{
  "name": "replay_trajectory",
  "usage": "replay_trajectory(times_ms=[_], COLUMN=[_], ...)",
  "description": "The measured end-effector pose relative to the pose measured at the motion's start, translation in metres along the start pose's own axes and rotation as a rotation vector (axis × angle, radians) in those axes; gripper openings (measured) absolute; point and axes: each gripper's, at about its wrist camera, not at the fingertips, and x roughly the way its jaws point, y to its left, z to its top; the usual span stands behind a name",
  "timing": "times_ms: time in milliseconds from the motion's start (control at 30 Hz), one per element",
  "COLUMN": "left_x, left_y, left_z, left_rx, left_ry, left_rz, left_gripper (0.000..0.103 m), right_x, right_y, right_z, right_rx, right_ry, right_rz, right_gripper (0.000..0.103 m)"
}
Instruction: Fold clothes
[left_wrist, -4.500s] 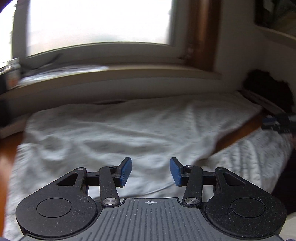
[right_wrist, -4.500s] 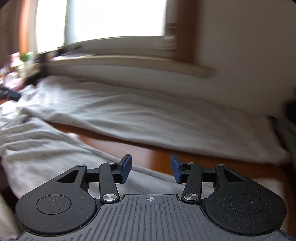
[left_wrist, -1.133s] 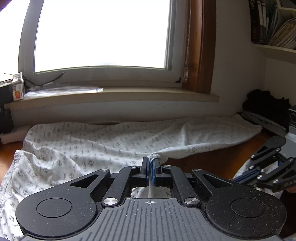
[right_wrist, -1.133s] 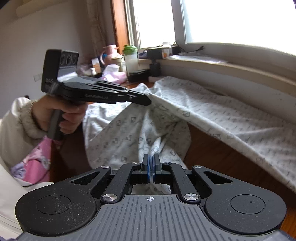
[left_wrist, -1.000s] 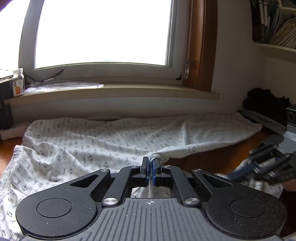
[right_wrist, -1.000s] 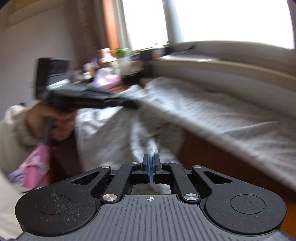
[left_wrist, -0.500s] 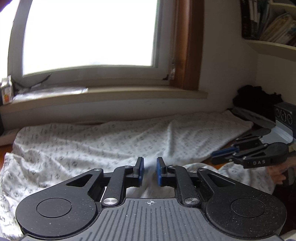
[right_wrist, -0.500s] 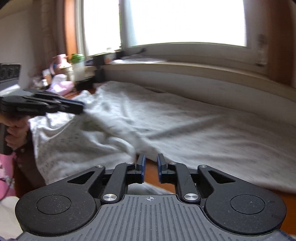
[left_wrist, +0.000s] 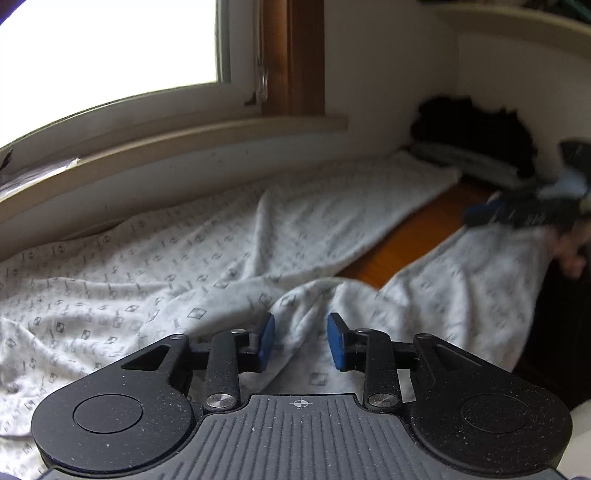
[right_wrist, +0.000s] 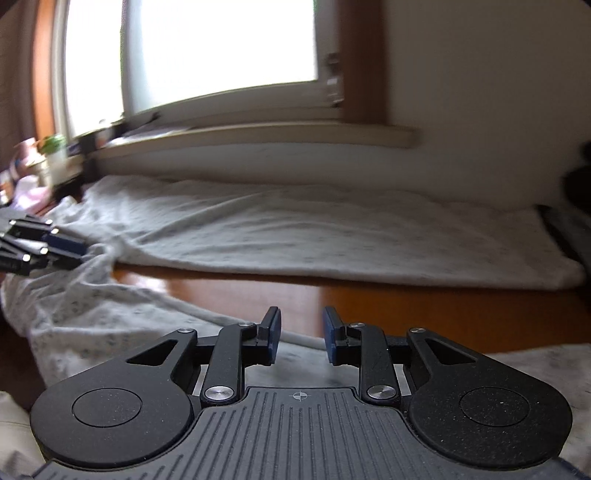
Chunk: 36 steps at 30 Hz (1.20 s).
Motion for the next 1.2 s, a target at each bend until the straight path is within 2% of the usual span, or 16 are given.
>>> replay_trajectory(times_ms=[33, 100, 133, 167, 400, 467, 500, 633, 733, 867, 900, 933, 1000, 1067, 1200], left_x=[0.002, 0.001, 0.001, -0.001, -0.026, -0.025, -0.024, -0.022, -0.02, -0.021, -0.022, -0.023, -0.03, -0.039, -0.067], left_y=[0.001, 0.004, 0.004, 0.006, 0.024, 0.024, 0.023, 0.024, 0.027, 0.028, 0.028, 0.028, 0.029, 0.03, 0.036], left_z=[-0.001, -0.001, 0.001, 0.003, 0.023, 0.024, 0.023, 0.021, 0.019, 0.017, 0.016, 0.016, 0.016, 0.017, 0.023], left_rx=[0.009, 0.015, 0.021, 0.026, -0.003, 0.005, 0.008, -0.001, -0.013, -0.01, -0.006, -0.002, -0.003, -0.011, -0.054], left_ry=[0.007, 0.009, 0.007, -0.004, -0.063, -0.056, -0.053, -0.053, -0.052, -0.048, -0.05, -0.052, -0.064, -0.08, -0.141], left_rz=[0.002, 0.007, 0.008, 0.013, 0.007, 0.009, 0.011, 0.008, -0.001, -0.02, -0.027, -0.036, -0.063, -0.094, -0.163], left_gripper=[0.034, 0.023, 0.009, 0.004, 0.004, 0.004, 0.004, 0.004, 0.004, 0.004, 0.004, 0.004, 0.004, 0.003, 0.003], right_x=[-0.005, -0.014, -0.019, -0.025, -0.059, -0.062, -0.062, -0.055, -0.041, -0.029, -0.03, -0.03, -0.035, -0.051, -0.125], right_y=[-0.006, -0.02, -0.027, -0.035, -0.112, -0.133, -0.143, -0.164, -0.166, -0.156, -0.152, -0.149, -0.147, -0.147, -0.153], right_z=[-0.002, -0.007, -0.009, -0.011, -0.028, -0.031, -0.032, -0.033, -0.032, -0.034, -0.036, -0.037, -0.039, -0.041, -0.044], right_rx=[0.005, 0.019, 0.027, 0.038, 0.167, 0.203, 0.221, 0.284, 0.303, 0.288, 0.268, 0.254, 0.264, 0.253, 0.301], right_ry=[-0.007, -0.023, -0.031, -0.039, -0.08, -0.075, -0.07, -0.053, -0.024, -0.006, -0.009, -0.011, -0.015, -0.05, -0.198], right_rz=[-0.024, -0.074, -0.1, -0.127, -0.377, -0.415, -0.423, -0.38, -0.333, -0.312, -0.31, -0.305, -0.28, -0.314, -0.345], right_gripper=[0.026, 0.026, 0.026, 0.026, 0.028, 0.036, 0.039, 0.041, 0.044, 0.045, 0.038, 0.024, 0.013, 0.011, 0.01])
